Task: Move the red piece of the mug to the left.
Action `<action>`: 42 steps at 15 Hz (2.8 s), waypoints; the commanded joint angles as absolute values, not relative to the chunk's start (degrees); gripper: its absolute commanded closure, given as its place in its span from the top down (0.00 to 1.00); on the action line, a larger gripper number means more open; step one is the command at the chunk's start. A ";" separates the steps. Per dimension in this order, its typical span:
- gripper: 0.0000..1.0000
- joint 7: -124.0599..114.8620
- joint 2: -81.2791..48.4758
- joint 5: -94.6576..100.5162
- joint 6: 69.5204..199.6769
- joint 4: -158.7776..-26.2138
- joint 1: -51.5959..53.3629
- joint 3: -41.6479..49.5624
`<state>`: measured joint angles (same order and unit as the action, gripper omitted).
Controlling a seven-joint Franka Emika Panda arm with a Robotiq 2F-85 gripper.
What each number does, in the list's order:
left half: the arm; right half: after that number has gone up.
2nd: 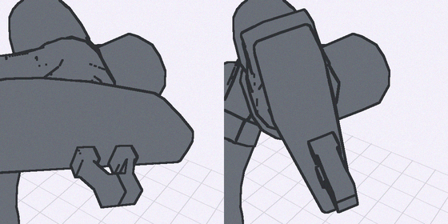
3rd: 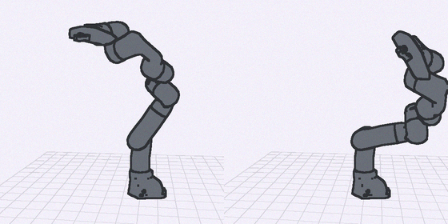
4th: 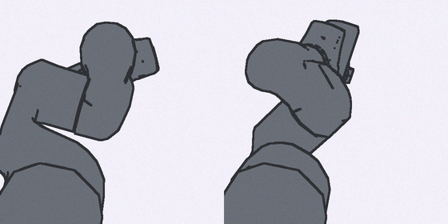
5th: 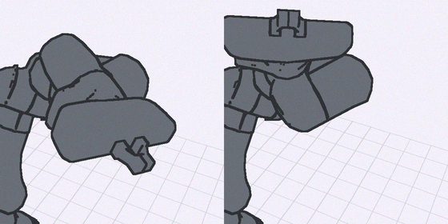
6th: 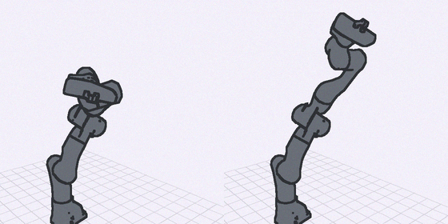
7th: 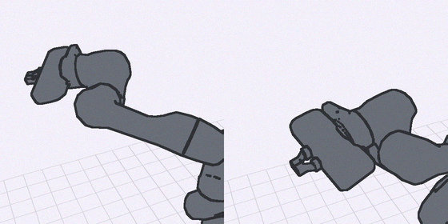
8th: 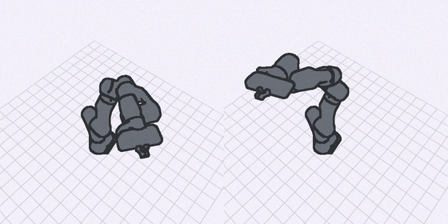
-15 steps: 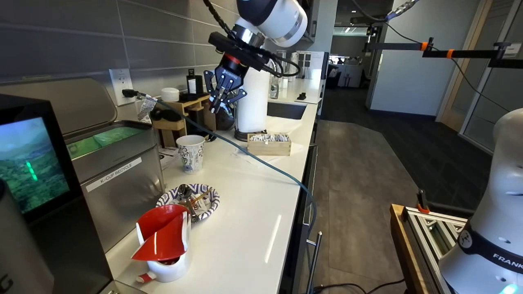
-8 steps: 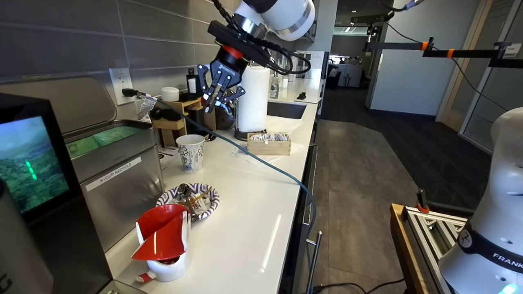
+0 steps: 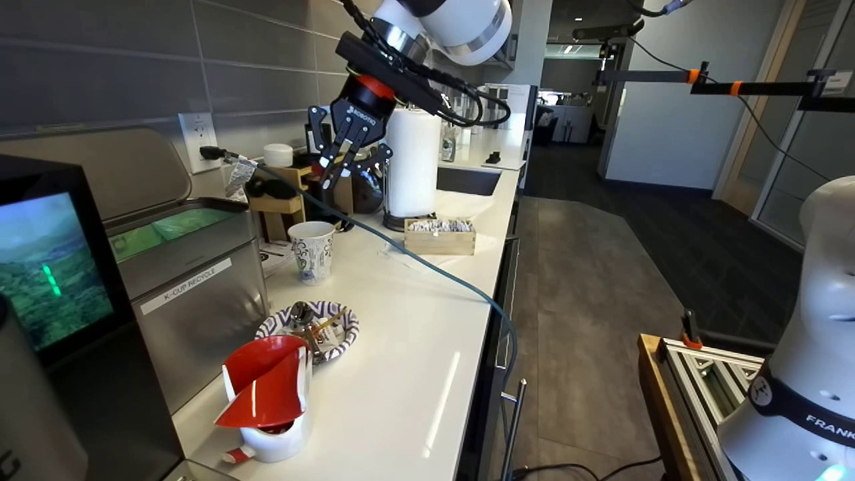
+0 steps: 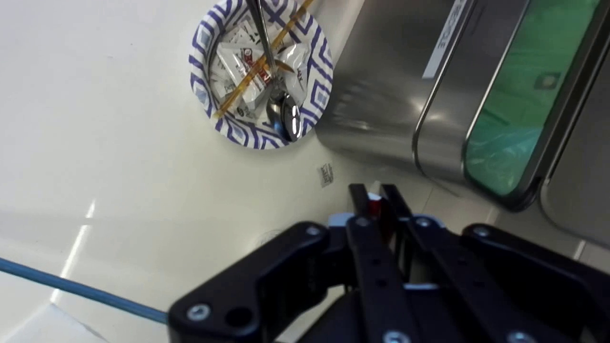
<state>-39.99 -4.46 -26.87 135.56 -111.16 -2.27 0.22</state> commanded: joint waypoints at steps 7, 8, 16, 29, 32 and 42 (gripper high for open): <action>0.03 -18.42 -4.09 -32.60 136.03 -112.71 5.53 -7.29; 0.03 -17.02 -5.32 -34.61 136.15 -111.38 5.80 -7.68; 0.03 -17.83 -7.23 -32.22 133.62 -109.68 6.95 -8.27; 0.03 -28.28 -12.87 -20.15 128.69 -109.09 9.44 -8.14; 0.03 -28.82 -13.58 -18.88 126.65 -108.37 9.51 -8.04; 0.03 -32.64 -16.52 -16.77 123.23 -105.09 9.88 -7.00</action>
<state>-30.50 -14.91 -18.20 125.58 -107.27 8.94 -8.02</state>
